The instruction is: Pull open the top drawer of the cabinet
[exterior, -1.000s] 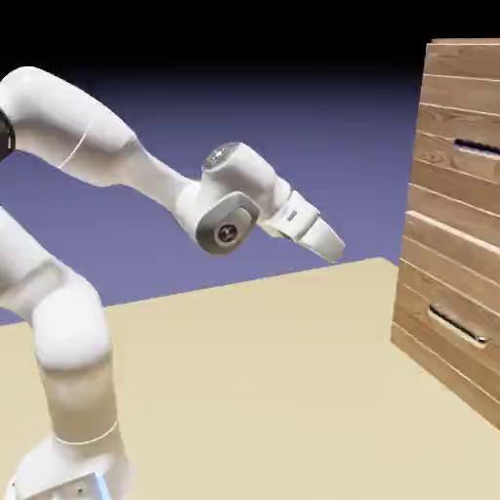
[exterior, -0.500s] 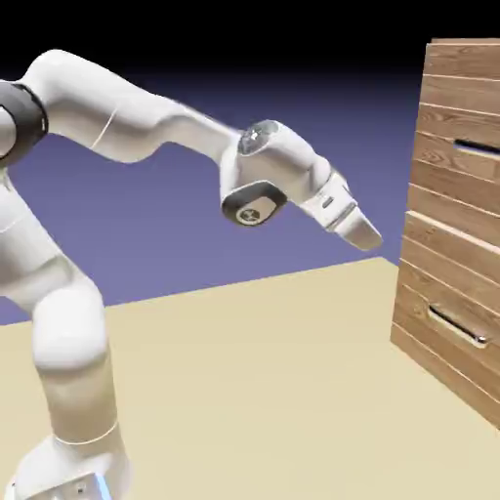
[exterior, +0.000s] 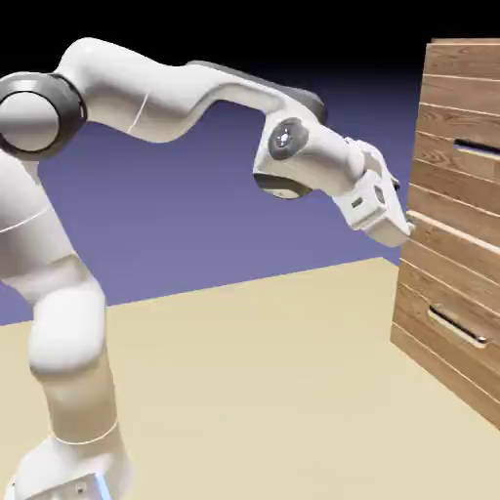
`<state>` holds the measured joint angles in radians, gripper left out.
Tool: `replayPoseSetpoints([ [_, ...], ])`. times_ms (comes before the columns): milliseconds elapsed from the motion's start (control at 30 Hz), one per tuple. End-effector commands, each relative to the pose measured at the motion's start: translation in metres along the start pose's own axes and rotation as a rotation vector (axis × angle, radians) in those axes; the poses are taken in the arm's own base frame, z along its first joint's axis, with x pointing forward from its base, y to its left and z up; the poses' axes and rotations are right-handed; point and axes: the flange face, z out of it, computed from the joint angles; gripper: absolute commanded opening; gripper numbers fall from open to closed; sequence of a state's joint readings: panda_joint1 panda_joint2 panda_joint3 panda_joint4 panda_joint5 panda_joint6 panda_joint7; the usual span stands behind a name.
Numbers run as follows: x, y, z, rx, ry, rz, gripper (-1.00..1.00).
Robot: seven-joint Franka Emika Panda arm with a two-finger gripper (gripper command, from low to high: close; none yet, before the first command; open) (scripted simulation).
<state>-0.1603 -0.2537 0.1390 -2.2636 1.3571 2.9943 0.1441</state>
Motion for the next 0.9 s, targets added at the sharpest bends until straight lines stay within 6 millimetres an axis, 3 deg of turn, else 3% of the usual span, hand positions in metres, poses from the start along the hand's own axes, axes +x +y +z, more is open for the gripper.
replayPoseSetpoints([
  [0,0.001,-0.002,0.002,0.013,-0.001,0.024,0.0],
  [400,0.01,-0.024,0.032,0.184,-0.022,0.309,0.0],
  [867,0.006,-0.057,0.069,0.395,-0.052,0.657,0.0],
])
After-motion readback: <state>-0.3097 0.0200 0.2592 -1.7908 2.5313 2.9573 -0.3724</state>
